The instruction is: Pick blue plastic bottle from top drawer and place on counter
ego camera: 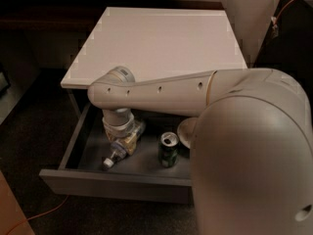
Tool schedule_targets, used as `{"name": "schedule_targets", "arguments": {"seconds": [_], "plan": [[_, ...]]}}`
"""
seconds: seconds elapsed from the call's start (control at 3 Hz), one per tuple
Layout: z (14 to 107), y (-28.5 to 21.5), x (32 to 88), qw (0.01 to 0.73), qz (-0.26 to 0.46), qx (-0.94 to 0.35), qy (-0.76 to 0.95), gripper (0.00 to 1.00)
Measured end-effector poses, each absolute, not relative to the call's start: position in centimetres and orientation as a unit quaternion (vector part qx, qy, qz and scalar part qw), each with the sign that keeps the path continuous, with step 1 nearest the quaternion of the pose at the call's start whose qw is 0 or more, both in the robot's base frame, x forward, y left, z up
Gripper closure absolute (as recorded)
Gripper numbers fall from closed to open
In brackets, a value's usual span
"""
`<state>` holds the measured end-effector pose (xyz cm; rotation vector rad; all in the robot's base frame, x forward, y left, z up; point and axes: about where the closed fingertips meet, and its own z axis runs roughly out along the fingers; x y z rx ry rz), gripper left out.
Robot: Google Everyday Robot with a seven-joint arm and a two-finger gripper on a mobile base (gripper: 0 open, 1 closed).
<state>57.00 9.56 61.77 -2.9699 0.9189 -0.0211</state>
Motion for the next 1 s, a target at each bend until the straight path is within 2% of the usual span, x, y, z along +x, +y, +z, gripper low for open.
{"name": "schedule_targets", "arguments": {"seconds": [0.67, 1.0], "plan": [[67.7, 9.4, 56.6, 0.064, 0.005, -0.938, 0.34, 0.95], [72.7, 9.5, 54.7, 0.109, 0.04, -0.925, 0.363, 1.0]]}}
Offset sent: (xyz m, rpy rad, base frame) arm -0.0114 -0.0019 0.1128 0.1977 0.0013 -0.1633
